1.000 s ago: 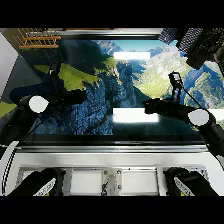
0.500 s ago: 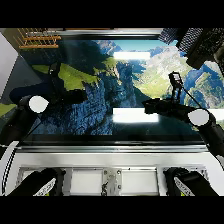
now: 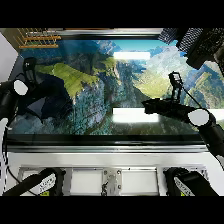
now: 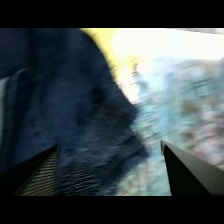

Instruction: Fold the clothes and pants, and hang the long-sleeved shirts on hangers.

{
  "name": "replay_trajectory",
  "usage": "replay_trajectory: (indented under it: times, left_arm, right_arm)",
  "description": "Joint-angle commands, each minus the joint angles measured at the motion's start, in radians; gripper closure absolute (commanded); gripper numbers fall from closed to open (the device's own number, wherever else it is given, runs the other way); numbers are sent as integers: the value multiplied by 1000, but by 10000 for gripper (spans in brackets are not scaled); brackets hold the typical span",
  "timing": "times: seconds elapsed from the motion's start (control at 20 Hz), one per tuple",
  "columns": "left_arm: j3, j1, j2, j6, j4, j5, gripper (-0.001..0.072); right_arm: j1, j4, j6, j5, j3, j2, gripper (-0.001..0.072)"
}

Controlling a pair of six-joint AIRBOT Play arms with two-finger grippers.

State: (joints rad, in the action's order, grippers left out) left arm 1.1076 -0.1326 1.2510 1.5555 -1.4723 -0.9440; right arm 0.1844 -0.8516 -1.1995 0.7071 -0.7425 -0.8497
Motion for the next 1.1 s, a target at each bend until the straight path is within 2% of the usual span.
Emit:
replay_trajectory:
  times: [0.0, 0.25, 0.3, 0.4, 0.45, 0.6, 0.75, 0.85, 0.95, 1.05]
  left_arm:
    - [-16, -148, 135, 31, -45, -72, -6]
    - [-62, -121, 220, 31, -44, -58, -5]
    - [-62, -102, 219, 31, -44, -54, 127]
    - [-48, -45, 206, 31, -41, -59, 621]
    - [-31, -6, 190, 29, -19, -68, 702]
    - [29, 163, 116, 23, 140, -76, 701]
    - [101, 401, 67, 23, 262, -66, 702]
    - [155, 584, 71, 34, 268, -35, 701]
    - [216, 750, 109, 35, 264, 26, 701]
    - [291, 860, 174, 36, 214, 61, 701]
  right_arm:
    - [1, 0, 0, 0, -1, 0, 675]
    - [1, 0, 0, 0, -1, 0, 675]
    - [1, 0, 0, 0, -1, 0, 675]
    - [1, 0, 0, 0, -1, 0, 675]
    - [1, 0, 0, 0, -1, 0, 674]
    - [1, 0, 0, 0, -1, 0, 674]
    - [1, 47, -4, 0, -1, 0, 674]
    - [0, 122, -3, -2, -1, 0, 674]
    - [-26, 92, 60, -13, -3, 8, 677]
    - [-103, 31, 74, -6, -6, 26, 678]
